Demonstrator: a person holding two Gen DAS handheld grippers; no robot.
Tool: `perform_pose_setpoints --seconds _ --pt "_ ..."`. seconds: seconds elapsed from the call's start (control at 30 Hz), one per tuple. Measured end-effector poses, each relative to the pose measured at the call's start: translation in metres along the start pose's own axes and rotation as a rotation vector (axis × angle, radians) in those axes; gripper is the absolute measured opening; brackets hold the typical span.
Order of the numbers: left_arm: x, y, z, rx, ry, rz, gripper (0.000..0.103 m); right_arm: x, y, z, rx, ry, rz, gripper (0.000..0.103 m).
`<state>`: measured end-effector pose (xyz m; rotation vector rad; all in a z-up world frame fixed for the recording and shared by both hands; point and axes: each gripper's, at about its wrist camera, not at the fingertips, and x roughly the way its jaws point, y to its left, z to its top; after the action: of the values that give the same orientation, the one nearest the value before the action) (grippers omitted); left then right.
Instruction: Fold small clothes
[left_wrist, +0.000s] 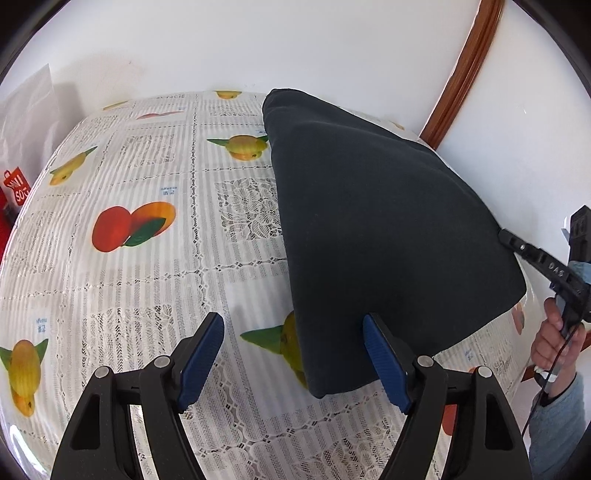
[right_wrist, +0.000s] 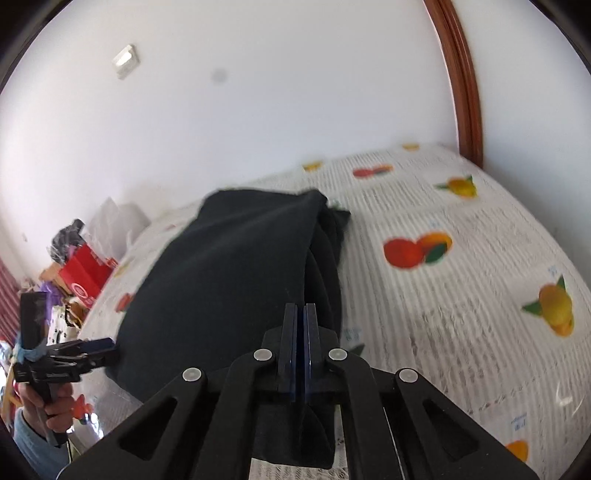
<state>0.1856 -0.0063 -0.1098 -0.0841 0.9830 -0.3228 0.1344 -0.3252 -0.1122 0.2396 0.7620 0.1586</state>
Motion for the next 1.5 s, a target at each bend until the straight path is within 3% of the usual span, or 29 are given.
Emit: perform_pose_setpoints --seconds 0.13,0.33,0.6,0.73,0.87,1.03,1.3,1.5 --pt "-0.006 -0.001 -0.005 0.011 -0.002 0.014 0.076 0.003 0.000 -0.004 0.034 0.055 -0.044 0.004" --pt "-0.019 0.005 -0.019 0.020 -0.006 0.023 0.076 -0.021 -0.003 -0.027 -0.041 0.121 -0.166 0.007" --pt "-0.023 0.003 -0.042 0.090 0.006 0.043 0.074 -0.046 -0.004 -0.064 -0.057 0.178 -0.154 0.039" --pt "-0.020 -0.007 -0.040 0.106 -0.001 0.038 0.073 -0.032 0.010 -0.072 -0.071 0.179 -0.117 0.040" --pt "-0.013 -0.018 -0.037 0.131 -0.012 0.058 0.071 -0.011 0.020 -0.070 -0.085 0.143 -0.135 0.040" --pt "-0.009 -0.021 -0.033 0.141 -0.012 0.050 0.060 0.004 0.023 -0.059 -0.055 0.128 -0.077 0.029" --pt "-0.002 -0.019 -0.023 0.105 -0.004 0.048 0.048 0.030 0.014 -0.039 -0.016 0.128 -0.062 0.028" --pt "0.000 -0.018 -0.017 0.100 0.002 0.055 0.045 0.041 0.014 -0.029 0.023 0.128 -0.089 0.028"
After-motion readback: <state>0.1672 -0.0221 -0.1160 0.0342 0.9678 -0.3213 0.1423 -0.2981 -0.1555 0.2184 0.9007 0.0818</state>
